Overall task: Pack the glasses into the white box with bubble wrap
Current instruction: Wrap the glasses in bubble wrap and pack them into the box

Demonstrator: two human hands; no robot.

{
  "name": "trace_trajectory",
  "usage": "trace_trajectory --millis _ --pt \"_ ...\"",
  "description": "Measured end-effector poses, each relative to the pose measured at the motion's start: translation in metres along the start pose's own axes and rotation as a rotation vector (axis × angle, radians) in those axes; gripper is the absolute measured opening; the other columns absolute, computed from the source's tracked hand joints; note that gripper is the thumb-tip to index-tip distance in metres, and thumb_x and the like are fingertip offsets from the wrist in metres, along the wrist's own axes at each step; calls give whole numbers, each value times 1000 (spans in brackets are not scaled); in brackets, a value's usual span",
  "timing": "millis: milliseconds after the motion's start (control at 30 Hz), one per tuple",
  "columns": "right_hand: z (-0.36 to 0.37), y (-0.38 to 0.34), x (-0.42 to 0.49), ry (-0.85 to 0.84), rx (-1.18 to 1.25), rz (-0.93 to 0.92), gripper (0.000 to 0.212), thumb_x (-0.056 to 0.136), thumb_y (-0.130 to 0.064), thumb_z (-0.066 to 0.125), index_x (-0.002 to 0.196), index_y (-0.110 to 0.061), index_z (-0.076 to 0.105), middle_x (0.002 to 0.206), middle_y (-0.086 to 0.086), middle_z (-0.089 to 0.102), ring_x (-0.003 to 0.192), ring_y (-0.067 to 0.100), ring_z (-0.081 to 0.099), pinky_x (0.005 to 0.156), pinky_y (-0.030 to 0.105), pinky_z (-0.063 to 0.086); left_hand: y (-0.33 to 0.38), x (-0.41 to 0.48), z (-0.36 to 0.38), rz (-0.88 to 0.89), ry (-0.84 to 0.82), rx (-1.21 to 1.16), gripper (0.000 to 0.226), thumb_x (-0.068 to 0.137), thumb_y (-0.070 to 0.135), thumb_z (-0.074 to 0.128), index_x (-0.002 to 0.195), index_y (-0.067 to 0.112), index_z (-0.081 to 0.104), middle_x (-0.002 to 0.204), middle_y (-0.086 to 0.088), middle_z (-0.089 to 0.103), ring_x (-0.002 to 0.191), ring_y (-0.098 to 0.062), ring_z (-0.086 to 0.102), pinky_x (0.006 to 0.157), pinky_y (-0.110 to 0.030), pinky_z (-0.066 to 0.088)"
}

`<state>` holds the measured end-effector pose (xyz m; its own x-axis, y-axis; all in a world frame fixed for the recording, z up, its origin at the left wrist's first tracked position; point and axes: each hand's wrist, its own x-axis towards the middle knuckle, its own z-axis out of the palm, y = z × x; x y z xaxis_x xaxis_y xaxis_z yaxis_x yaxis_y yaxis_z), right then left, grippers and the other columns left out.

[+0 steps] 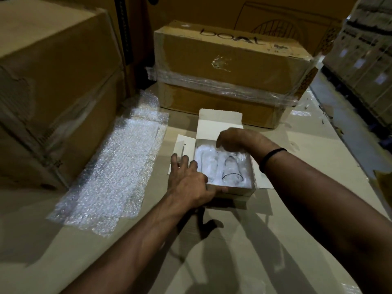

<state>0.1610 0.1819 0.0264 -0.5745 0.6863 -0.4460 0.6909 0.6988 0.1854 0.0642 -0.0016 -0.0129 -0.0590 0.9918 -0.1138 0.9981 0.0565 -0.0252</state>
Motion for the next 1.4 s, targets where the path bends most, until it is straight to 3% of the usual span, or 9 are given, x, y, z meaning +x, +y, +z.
trace_trajectory --millis 267,467,600,700,867,1000,1133,1233,1400 --pt "-1 -42 17 -79 -2 -69 62 93 8 37 148 -22 38 150 7 42 128 31 47 98 31 38 7 7 -6 -29 -193 -80 99 69 94 3 150 43 26 162 -12 10 148 -34 2 110 -57 -23" --pt "-10 -47 1 -50 31 -24 61 94 5 31 147 -23 40 152 6 38 133 29 43 103 32 36 -4 -3 8 35 -92 -149 99 69 92 2 144 40 40 160 -4 22 147 -35 6 114 -57 -12" --pt "-14 -49 -17 149 188 66 52 92 -7 42 137 -30 51 143 3 49 127 26 48 98 37 46 -45 -39 39 146 310 -329 56 85 66 39 125 34 62 146 -1 47 137 -28 32 111 -45 16" --pt "-12 -75 -33 377 274 30 39 93 -17 52 131 -25 57 133 6 57 119 27 54 92 37 50 -98 -70 69 -35 636 -453 29 80 40 53 97 29 74 116 2 66 111 -27 56 95 -40 34" --pt "6 -168 -63 721 483 -143 38 90 -3 55 127 -11 60 127 11 60 112 26 58 91 32 48 -162 -102 86 -433 261 -366 50 71 55 46 107 31 71 131 4 58 124 -25 45 97 -40 29" --pt "50 -229 -50 586 589 -168 50 85 -3 53 135 -10 52 129 14 57 119 29 54 98 33 45 -185 -103 95 -381 237 -348 38 74 55 49 95 35 75 121 10 65 116 -23 53 91 -38 35" --pt "88 -255 -37 283 676 -181 76 90 -34 62 153 -18 23 157 17 23 146 27 21 115 28 20 -201 -98 101 -340 312 -423 23 81 43 56 81 28 74 94 8 71 94 -26 65 80 -40 49" --pt "104 -266 -28 306 720 -141 88 85 -48 65 154 -26 17 160 15 16 148 24 13 118 29 16 -201 -102 99 -316 450 -491 29 85 43 53 78 24 73 83 4 72 83 -27 65 73 -40 51" --pt "106 -265 -26 448 948 -90 28 96 -29 52 113 -12 66 123 18 61 118 29 54 104 36 40 -191 -112 98 -233 589 -607 32 87 43 55 91 20 78 85 1 71 81 -23 65 69 -33 52"
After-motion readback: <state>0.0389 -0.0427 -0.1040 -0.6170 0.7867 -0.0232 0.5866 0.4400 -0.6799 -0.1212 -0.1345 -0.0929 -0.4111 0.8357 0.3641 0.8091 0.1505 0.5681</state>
